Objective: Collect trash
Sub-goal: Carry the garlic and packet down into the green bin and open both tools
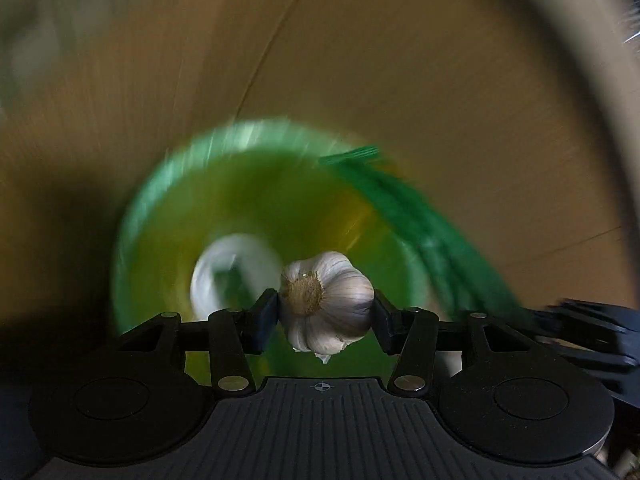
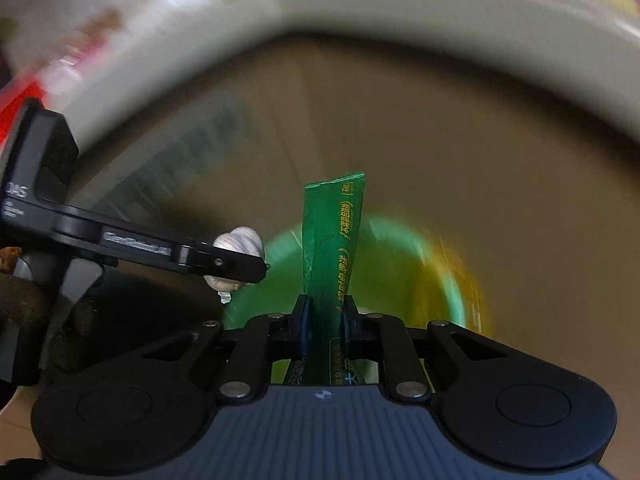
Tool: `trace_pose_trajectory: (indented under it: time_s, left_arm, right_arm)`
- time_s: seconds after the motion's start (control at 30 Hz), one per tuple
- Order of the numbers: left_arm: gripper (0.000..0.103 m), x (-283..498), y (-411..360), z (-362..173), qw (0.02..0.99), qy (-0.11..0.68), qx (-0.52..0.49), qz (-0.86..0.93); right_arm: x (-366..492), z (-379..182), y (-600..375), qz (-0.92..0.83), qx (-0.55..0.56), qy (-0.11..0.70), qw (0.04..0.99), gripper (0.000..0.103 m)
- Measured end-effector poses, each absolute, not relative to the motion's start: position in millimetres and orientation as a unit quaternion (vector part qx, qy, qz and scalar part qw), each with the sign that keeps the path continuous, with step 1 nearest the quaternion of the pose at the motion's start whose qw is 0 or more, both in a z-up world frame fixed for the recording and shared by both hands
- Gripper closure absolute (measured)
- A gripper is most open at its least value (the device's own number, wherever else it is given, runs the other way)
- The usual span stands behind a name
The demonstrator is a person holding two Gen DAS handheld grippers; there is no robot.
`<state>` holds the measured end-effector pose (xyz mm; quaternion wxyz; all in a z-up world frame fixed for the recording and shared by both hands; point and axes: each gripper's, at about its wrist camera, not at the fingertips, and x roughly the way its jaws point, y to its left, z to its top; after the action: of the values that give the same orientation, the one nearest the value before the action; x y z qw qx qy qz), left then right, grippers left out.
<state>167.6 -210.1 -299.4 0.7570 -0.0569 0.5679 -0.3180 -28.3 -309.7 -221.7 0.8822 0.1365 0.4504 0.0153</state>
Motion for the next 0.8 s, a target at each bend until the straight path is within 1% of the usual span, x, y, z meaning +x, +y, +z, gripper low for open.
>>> trace_pose_trajectory:
  time_s: [0.1,0.17,0.27,0.37,0.4,0.47,0.57,0.7,0.8]
  left_arm:
    - [0.048,182,-225,-355,0.723,0.630,-0.052,-0.277]
    - [0.048,193,-234,-384,0.713,0.654,-0.052,-0.246]
    - [0.049,207,-247,-410,0.716,0.662,-0.047,-0.217]
    - [0.051,216,-249,-420,0.719,0.660,-0.055,-0.212]
    - [0.052,215,-248,-420,0.718,0.660,-0.065,-0.213]
    - [0.052,215,-243,-417,0.714,0.658,-0.085,-0.225]
    - [0.052,211,-243,-401,0.722,0.639,-0.090,-0.250]
    - [0.052,202,-230,-362,0.742,0.601,-0.091,-0.283]
    - [0.052,193,-210,-323,0.758,0.561,-0.099,-0.318]
  right_arm:
    - [-28,-265,-323,0.005,0.169,0.480,0.861,0.088]
    - [-26,-284,-329,0.000,0.184,0.492,0.851,0.088]
    - [-20,-294,-340,-0.008,0.211,0.493,0.844,0.088]
    - [-22,-297,-345,-0.023,0.202,0.477,0.855,0.088]
    - [-21,-302,-346,-0.034,0.196,0.486,0.851,0.088]
    - [-18,-313,-350,-0.027,0.227,0.503,0.834,0.088]
    - [-14,-324,-356,-0.017,0.259,0.518,0.815,0.088]
    - [-9,-336,-357,-0.012,0.278,0.535,0.797,0.088]
    - [-2,-348,-352,-0.009,0.279,0.560,0.780,0.088]
